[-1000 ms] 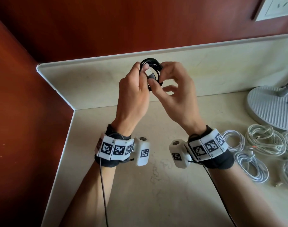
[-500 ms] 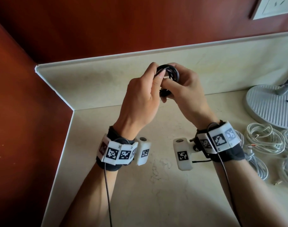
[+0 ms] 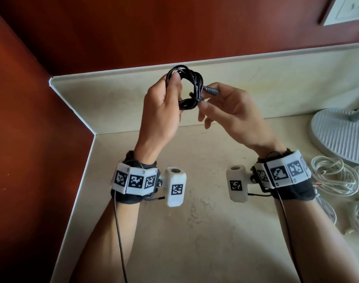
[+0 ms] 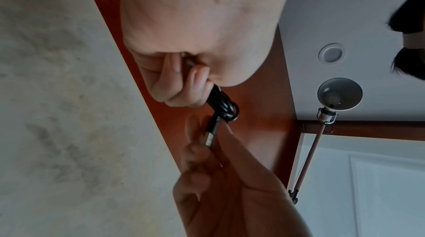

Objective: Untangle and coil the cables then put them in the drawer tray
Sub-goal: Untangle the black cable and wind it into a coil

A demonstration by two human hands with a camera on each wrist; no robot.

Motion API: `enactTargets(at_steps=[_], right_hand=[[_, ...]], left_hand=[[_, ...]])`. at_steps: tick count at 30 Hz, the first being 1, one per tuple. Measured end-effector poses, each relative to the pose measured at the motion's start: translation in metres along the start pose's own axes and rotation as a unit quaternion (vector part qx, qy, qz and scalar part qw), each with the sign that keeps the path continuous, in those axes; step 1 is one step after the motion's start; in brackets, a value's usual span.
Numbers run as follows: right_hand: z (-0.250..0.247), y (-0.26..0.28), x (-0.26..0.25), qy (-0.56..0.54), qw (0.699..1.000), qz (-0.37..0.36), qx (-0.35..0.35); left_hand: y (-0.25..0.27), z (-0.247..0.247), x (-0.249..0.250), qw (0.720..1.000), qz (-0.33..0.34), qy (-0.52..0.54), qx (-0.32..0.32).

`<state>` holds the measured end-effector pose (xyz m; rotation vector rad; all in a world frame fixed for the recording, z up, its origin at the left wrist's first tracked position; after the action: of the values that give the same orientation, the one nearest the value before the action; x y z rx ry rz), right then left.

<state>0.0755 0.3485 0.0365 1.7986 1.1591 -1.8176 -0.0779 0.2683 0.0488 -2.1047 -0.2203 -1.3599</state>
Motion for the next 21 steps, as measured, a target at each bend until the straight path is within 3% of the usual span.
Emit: enactTargets(at_steps=[12,18,21], right_hand=[[0.006,-0.001,-0.008,0.099,0.986,0.053,0.121],[0.004,0.001,-0.008,0.117,0.98,0.046,0.157],[0.005,0.002,-0.012,0.123,0.981,0.025,0.151]], left_hand=[[-0.006,-0.015,-0.006,0.995,-0.003,-0.085,0.052],[-0.004,-0.016,0.006,0.996,-0.042,0.026,-0.073],[-0.002,-0.016,0.015,0.993,-0.045,0.063,-0.087]])
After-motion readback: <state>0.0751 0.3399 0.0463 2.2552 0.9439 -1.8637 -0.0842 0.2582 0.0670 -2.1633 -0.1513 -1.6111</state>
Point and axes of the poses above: each hand's wrist, its own y-axis away from the middle knuckle, its own z-axis out of the palm, x = y × z, the point moved 1 cm from there along -y, towards the middle knuckle, and after that the axes turned 2 degrees about z, right-handed, at the moved point
